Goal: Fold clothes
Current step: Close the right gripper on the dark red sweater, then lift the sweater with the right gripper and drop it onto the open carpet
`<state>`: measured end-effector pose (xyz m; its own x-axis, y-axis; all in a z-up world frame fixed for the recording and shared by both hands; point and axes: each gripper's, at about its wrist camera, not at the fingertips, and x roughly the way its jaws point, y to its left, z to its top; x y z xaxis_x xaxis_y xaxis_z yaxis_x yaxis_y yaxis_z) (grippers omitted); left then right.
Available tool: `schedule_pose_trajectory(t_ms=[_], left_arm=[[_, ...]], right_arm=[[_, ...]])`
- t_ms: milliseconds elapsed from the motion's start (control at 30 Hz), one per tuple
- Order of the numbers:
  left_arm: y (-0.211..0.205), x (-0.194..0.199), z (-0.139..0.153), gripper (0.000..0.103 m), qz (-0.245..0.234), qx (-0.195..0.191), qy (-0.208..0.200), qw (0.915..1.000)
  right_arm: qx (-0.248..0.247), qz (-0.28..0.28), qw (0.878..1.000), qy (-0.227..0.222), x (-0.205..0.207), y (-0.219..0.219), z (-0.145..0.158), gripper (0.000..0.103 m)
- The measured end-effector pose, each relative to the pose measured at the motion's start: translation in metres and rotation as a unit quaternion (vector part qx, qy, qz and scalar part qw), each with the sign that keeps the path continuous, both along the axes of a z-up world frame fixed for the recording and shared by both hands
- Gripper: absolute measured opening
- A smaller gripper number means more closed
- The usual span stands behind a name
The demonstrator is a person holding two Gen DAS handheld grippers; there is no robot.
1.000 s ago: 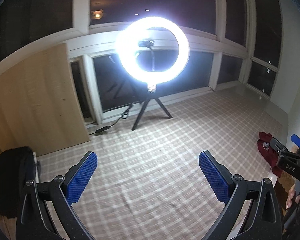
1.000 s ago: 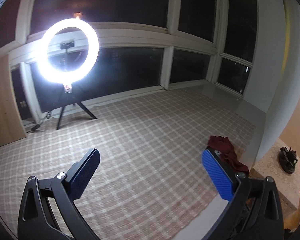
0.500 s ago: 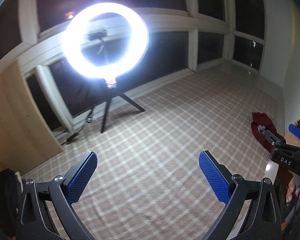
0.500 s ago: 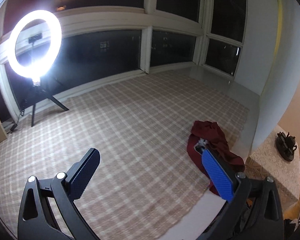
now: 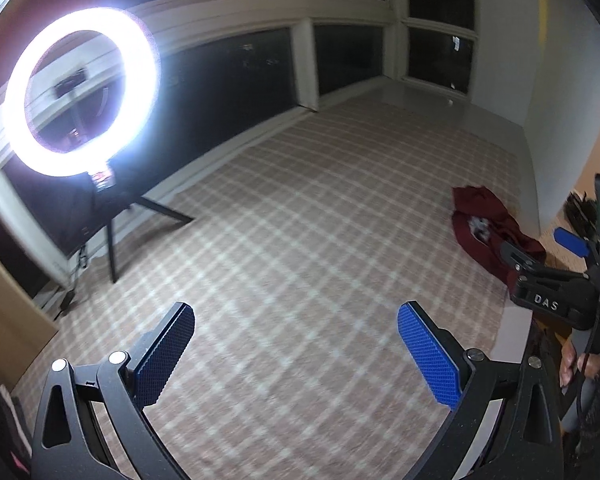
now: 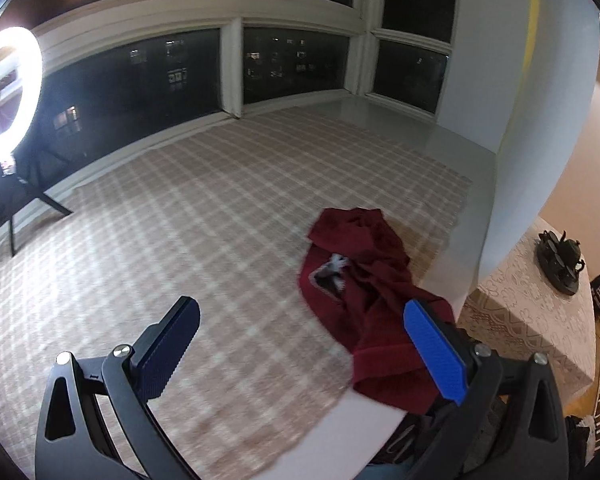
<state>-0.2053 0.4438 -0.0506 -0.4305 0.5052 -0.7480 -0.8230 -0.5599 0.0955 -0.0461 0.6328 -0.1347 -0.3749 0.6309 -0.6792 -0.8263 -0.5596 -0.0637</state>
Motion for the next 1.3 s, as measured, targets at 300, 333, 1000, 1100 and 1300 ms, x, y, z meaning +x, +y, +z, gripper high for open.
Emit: schedule_pose_trajectory(t_ms=[300, 333, 1000, 1100, 1300], left_arm=[[0.033, 0.006, -0.017, 0.102, -0.015, -0.031, -0.008, 0.9994], [0.034, 0.005, -0.019, 0.102, -0.013, -0.034, -0.010, 0.9993], [0.029, -0.028, -0.039, 0.102, 0.043, -0.056, -0.033, 0.9970], [0.021, -0.030, -0.039, 0.102, 0.053, -0.055, -0.034, 0.9965], [0.000, -0.032, -0.037, 0.102, 0.074, -0.049, -0.038, 0.9953]], right_arm=[[-0.014, -0.020, 1.000, -0.014, 0.010, 0.074, -0.042, 0.103], [-0.015, -0.023, 0.999, -0.016, 0.009, 0.083, -0.046, 0.103], [-0.109, 0.012, 0.993, -0.042, -0.016, 0.168, -0.106, 0.048], [-0.108, 0.029, 0.993, -0.037, -0.013, 0.166, -0.100, 0.028], [-0.112, 0.042, 0.993, -0.009, 0.000, 0.152, -0.068, 0.022]])
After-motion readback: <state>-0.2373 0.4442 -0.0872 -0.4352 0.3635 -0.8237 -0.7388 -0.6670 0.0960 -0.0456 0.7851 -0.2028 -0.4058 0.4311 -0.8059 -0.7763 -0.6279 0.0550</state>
